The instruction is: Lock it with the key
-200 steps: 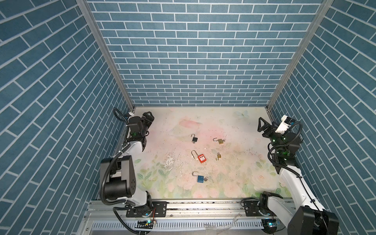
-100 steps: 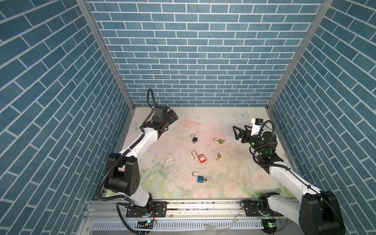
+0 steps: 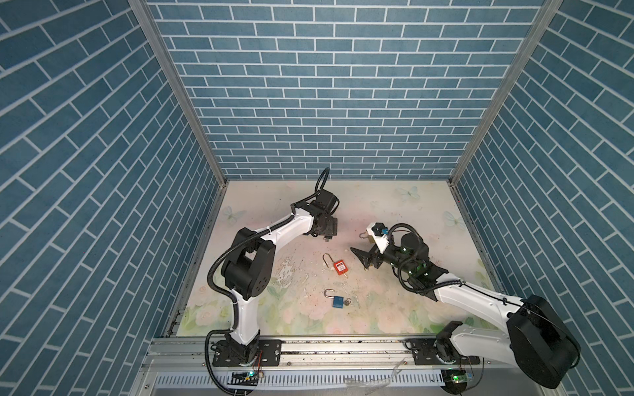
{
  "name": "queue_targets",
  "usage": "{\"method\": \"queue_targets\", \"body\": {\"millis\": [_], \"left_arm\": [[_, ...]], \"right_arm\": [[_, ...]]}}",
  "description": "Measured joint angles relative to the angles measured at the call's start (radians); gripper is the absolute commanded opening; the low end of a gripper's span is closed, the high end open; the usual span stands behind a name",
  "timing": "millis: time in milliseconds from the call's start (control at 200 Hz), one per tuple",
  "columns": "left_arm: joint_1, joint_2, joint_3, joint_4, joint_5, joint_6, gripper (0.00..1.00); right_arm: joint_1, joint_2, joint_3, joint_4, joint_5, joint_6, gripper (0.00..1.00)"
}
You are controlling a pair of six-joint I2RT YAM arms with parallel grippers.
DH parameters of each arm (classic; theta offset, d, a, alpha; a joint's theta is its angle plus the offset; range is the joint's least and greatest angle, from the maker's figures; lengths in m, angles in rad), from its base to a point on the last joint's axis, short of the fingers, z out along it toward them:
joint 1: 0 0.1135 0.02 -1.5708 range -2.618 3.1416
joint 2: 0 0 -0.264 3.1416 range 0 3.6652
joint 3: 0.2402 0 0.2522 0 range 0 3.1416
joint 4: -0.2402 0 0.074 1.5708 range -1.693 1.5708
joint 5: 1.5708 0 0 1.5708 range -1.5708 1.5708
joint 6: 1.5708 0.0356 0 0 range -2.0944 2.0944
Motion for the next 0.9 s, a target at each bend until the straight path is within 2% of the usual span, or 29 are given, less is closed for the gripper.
{"method": "queue_targets", "body": {"millis": [150, 900], "left_arm": [[-0.001, 0.035, 0.029, 0.001, 0.010, 0.014, 0.86], [-0.030, 0.228, 0.138, -0.008, -0.013, -0.008, 0.64]], "right_arm": [[0.002, 0.003, -0.029, 0.010, 0.000, -0.026, 0.94], [0.035, 0.089, -0.054, 0.055, 0.002, -0.048, 0.92]]}}
